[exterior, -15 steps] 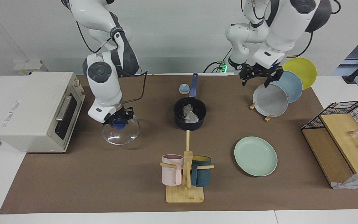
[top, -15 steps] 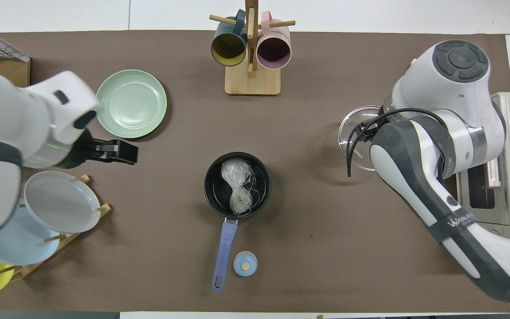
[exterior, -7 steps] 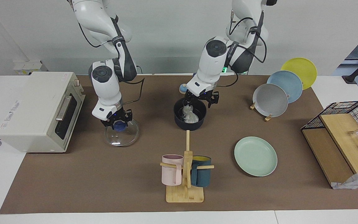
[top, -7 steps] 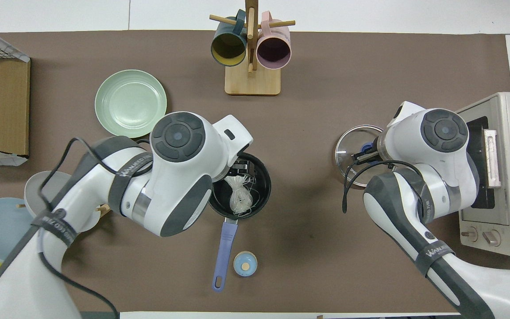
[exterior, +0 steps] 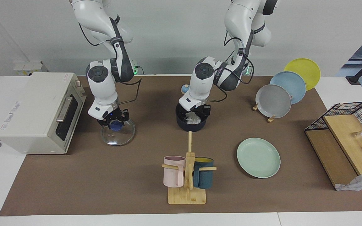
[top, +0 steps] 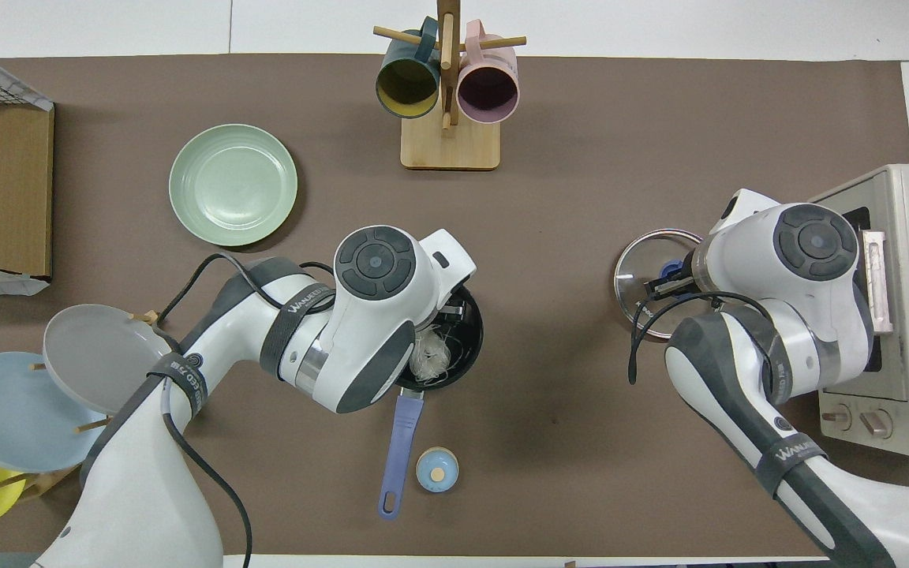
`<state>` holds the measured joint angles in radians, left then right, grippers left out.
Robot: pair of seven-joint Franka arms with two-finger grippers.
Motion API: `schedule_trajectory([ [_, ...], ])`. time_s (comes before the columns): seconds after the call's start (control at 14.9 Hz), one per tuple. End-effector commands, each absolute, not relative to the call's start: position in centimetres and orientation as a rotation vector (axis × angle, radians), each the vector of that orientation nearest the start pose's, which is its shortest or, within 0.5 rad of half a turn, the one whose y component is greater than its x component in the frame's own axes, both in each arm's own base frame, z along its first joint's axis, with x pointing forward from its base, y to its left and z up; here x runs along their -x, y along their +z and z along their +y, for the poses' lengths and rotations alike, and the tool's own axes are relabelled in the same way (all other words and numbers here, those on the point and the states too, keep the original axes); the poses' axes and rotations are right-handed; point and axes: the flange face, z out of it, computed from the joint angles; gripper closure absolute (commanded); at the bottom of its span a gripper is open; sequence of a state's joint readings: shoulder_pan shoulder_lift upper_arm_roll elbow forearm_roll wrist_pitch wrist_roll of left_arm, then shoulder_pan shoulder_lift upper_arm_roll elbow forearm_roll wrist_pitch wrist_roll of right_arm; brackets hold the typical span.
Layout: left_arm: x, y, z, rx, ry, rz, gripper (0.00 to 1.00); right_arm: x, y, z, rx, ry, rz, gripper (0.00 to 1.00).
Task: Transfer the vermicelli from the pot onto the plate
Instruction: 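Grasp the vermicelli with the left gripper while the right gripper holds lid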
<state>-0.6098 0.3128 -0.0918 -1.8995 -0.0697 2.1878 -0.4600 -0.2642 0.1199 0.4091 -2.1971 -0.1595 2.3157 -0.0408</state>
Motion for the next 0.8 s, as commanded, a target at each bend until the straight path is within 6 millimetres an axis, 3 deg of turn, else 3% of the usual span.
schedule_trajectory([
  [0.0, -46.5, 32.6, -39.8, 3.185, 0.104, 0.317, 0.00, -53.3, 34.0, 6.9, 3.167, -0.059, -0.474, 0.15],
  [0.07, -46.4, 32.6, -39.8, 3.183, 0.105, 0.321, 0.02, -53.3, 34.0, 6.9, 3.168, -0.061, -0.471, 0.02],
  [0.13, -46.4, 32.6, -39.8, 3.182, 0.107, 0.321, 0.10, -53.5, 34.3, 6.9, 3.168, -0.057, -0.472, 0.00],
  [0.2, -46.4, 32.6, -39.8, 3.181, 0.109, 0.321, 0.34, -54.1, 35.0, 6.9, 3.169, -0.067, -0.469, 0.00],
  [0.27, -46.3, 32.6, -39.8, 3.180, 0.111, 0.321, 0.80, -54.5, 36.0, 6.9, 3.173, -0.043, -0.464, 0.00],
  [0.34, -46.4, 32.7, -39.8, 3.181, 0.109, 0.319, 1.00, -55.1, 37.7, 7.1, 3.177, -0.014, -0.455, 0.00],
  [0.6, -47.1, 34.6, -39.4, 3.185, 0.091, 0.315, 1.00, -57.3, 46.2, 6.7, 3.148, 0.071, -0.316, 0.00],
  [0.74, -47.5, 38.3, -39.1, 3.169, 0.124, 0.327, 1.00, -57.7, 51.1, 5.3, 3.156, 0.107, -0.268, 0.00],
])
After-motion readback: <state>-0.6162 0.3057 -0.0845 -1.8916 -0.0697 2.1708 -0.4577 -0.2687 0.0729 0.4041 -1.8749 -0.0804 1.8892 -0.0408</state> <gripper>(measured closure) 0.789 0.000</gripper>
